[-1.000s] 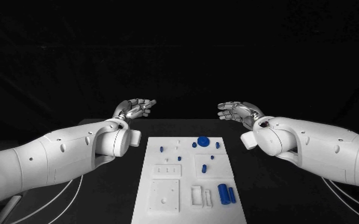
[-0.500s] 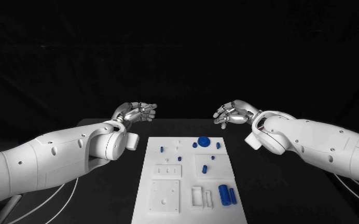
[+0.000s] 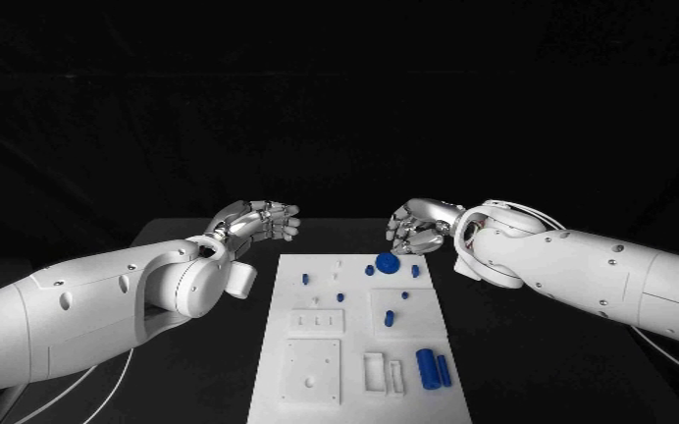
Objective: Assemble the parts on the task board
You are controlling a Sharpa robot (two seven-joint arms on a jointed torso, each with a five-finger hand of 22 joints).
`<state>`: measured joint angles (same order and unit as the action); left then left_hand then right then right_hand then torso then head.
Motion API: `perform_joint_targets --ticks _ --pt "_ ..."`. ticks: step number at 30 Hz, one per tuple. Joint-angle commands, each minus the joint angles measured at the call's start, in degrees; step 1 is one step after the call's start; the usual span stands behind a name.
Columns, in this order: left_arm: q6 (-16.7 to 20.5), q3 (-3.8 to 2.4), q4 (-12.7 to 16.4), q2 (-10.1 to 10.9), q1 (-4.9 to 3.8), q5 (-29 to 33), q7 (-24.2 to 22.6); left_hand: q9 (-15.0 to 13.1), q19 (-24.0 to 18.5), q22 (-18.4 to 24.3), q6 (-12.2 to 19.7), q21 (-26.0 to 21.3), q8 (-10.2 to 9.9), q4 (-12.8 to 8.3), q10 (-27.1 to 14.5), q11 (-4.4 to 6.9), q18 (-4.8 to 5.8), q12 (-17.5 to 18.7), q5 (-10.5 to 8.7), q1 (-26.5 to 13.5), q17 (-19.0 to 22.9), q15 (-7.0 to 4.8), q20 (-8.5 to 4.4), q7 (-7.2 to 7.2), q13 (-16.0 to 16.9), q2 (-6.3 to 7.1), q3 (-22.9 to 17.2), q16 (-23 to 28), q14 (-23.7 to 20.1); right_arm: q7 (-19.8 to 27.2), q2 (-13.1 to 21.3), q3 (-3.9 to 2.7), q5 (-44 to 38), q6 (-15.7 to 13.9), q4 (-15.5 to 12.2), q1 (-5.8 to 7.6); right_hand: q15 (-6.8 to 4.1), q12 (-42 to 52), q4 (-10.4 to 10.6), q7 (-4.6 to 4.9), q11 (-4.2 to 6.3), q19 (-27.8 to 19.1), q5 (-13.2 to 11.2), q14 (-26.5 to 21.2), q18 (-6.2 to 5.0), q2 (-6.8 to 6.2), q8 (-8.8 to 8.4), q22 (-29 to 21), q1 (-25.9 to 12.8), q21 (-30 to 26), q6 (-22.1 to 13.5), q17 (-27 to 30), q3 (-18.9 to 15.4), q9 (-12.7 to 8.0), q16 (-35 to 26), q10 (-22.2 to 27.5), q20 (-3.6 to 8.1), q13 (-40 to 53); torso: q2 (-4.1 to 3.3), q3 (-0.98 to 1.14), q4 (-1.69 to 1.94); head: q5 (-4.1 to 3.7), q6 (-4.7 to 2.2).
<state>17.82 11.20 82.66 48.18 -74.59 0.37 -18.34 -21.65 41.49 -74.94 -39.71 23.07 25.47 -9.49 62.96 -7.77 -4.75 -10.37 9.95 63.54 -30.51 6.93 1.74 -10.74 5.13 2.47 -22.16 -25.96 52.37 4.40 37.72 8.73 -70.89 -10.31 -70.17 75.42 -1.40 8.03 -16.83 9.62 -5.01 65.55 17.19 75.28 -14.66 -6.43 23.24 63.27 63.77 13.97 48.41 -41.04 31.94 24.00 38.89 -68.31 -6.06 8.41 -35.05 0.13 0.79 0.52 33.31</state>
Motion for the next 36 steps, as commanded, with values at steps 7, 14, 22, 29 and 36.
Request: perform_joint_targets --ticks 7,14,22,29,36 --pt "-4.11 -0.17 4.57 2.78 -1.07 -0.22 -0.01 0.17 0.19 -0.18 -0.5 0.24 -0.43 -0.97 0.46 -0.11 0.64 0.21 0.3 -1.09 -0.14 -0.09 -0.39 -0.72 -0.25 -0.15 -0.21 0.12 0.43 -6.37 -1.46 -0.05 -20.32 -5.35 -0.55 0.21 -0.24 -2.1 0.69 0.14 0.11 7.39 -5.69 3.03 -0.34 -3.17 -1.54 2.34 1.58 3.51 1.12 -5.51 3.42 -0.43 9.54 -0.07 3.01 -0.15 -2.77 -0.02 1.2 -0.4 -0.5" --pt "-4.5 -0.19 6.25 3.26 -2.25 -0.83 -0.02 0.21 0.19 -0.17 -0.53 0.22 -0.5 -1.37 0.52 -0.11 0.73 0.27 0.21 -1.29 -0.16 -0.1 -0.46 -0.74 -0.32 -0.09 -0.36 0.17 0.44 -7.86 -2.82 -0.06 -23.73 -5.73 0.21 0.21 -0.07 -3.55 2.49 0.29 -0.09 9.73 -8.85 1.87 -0.34 -5.42 -2.42 4.0 1.61 4.64 1.16 -8.25 8.01 -0.47 15.98 -0.27 4.2 -0.03 -4.5 -0.08 2.15 -0.69 -1.02" --pt "-4.56 -1.23 8.22 3.99 -2.77 -1.45 0.19 0.24 0.18 -0.16 -0.55 0.19 -0.55 -1.65 0.54 -0.12 0.81 0.33 0.13 -1.49 -0.18 -0.1 -0.5 -0.74 -0.39 -0.11 -0.5 0.23 0.42 -8.12 -4.03 -0.06 -24.57 -5.98 2.36 0.2 0.6 -4.52 3.2 0.49 -0.77 9.68 -9.97 1.33 -0.34 -6.56 -2.95 4.66 2.22 4.53 0.7 -7.92 9.8 -0.48 17.34 1.48 4.28 -0.58 -6.19 -0.12 2.85 -1.24 -1.82" --pt "-4.51 -1.71 8.72 4.25 -3.16 -1.68 0.4 0.26 0.17 -0.16 -0.56 0.18 -0.58 -1.83 0.54 -0.13 0.86 0.37 0.09 -1.62 -0.18 -0.1 -0.52 -0.75 -0.43 -0.08 -0.59 0.27 0.41 -7.63 -4.94 -0.04 -24.57 -5.91 3.31 0.15 1.05 -4.36 3.64 0.68 -1.22 10.02 -10.32 1.39 -0.34 -6.85 -3.3 5.1 2.56 4.67 0.34 -7.72 10.54 -0.63 18.22 2.78 4.38 -1.25 -7.19 -0.24 3.21 -1.56 -2.06" --pt "-4.76 -2.02 8.02 4.03 -3.56 -1.71 0.6 0.32 0.16 -0.16 -0.46 0.16 -0.7 -2.16 0.54 -0.15 0.93 0.45 0.05 -1.83 -0.21 -0.1 -0.55 -0.79 -0.51 -0.01 -0.74 0.32 0.41 -7.76 -5.12 0.06 -25.71 -5.03 3.24 0.11 1.15 -4.29 3.76 0.63 -1.32 10.12 -10.89 1.32 -0.34 -6.73 -3.33 5.49 2.92 4.71 0.47 -7.53 11.06 -0.66 18.99 2.95 4.48 -1.6 -8.19 -0.46 3.67 -1.84 -2.5"
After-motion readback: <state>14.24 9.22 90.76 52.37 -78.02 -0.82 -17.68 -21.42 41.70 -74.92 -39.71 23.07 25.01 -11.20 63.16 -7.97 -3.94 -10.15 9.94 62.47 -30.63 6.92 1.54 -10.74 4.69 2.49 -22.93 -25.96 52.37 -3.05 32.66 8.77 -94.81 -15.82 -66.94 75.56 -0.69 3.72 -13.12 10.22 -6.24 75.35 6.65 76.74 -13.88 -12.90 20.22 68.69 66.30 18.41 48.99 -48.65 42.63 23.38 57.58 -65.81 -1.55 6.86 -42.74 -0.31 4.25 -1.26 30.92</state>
